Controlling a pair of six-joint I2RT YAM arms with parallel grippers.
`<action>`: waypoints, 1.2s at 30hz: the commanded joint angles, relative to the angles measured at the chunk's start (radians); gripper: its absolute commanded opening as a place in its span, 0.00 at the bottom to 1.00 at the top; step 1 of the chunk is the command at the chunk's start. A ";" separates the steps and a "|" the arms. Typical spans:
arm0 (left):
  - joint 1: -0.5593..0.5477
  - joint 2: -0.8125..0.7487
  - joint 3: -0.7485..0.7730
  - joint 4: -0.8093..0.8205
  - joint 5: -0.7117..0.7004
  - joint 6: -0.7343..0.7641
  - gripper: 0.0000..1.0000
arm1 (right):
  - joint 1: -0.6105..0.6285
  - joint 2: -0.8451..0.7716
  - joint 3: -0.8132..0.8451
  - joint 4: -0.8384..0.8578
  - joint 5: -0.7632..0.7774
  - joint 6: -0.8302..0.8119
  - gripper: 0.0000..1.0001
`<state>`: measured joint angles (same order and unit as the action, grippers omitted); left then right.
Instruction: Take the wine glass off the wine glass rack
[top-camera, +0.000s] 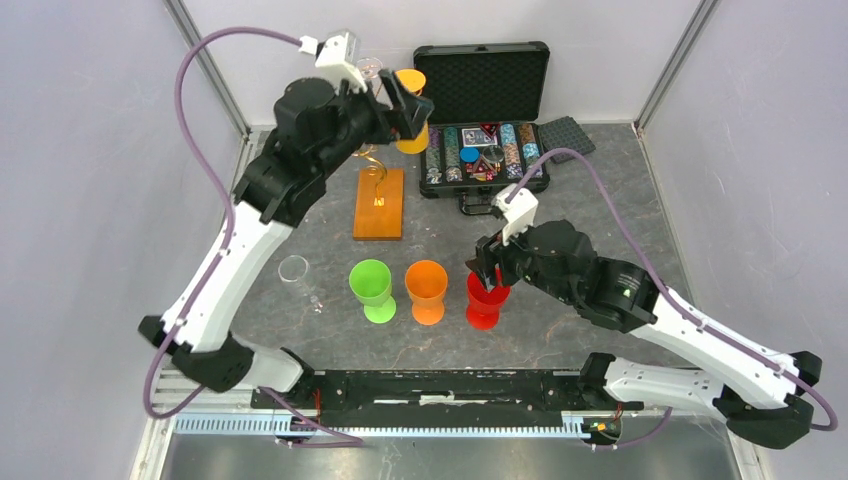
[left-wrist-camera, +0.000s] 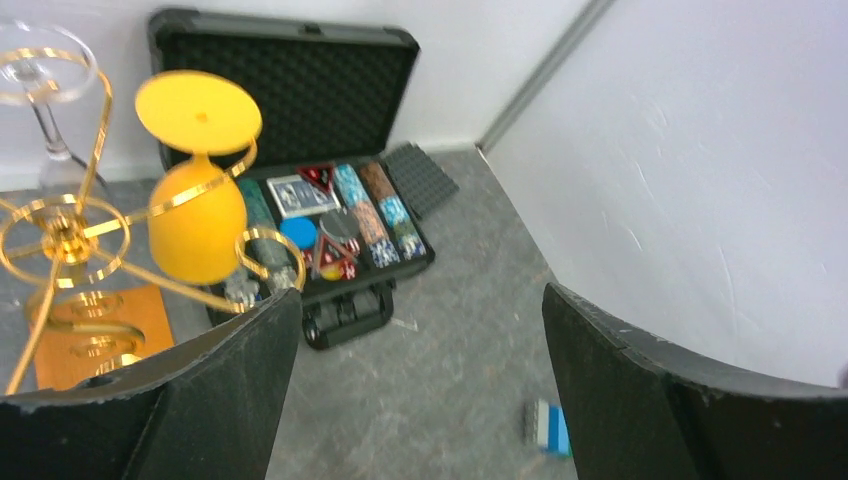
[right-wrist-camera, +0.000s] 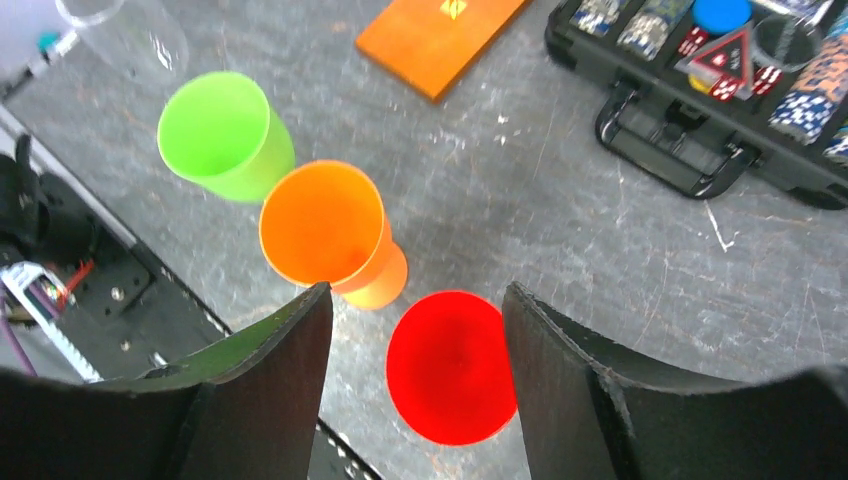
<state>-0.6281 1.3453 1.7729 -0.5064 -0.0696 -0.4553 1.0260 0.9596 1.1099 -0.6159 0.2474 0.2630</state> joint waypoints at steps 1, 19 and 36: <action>0.029 0.140 0.176 -0.012 -0.121 -0.040 0.89 | 0.003 -0.039 -0.035 0.127 0.098 0.034 0.68; 0.267 0.429 0.300 0.018 -0.019 -0.220 0.70 | 0.003 -0.104 -0.109 0.148 0.175 0.050 0.69; 0.289 0.577 0.400 0.005 0.028 -0.257 0.53 | 0.003 -0.129 -0.142 0.157 0.189 0.068 0.69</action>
<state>-0.3435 1.9076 2.1288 -0.5285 -0.0437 -0.6746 1.0260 0.8436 0.9806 -0.5018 0.4126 0.3180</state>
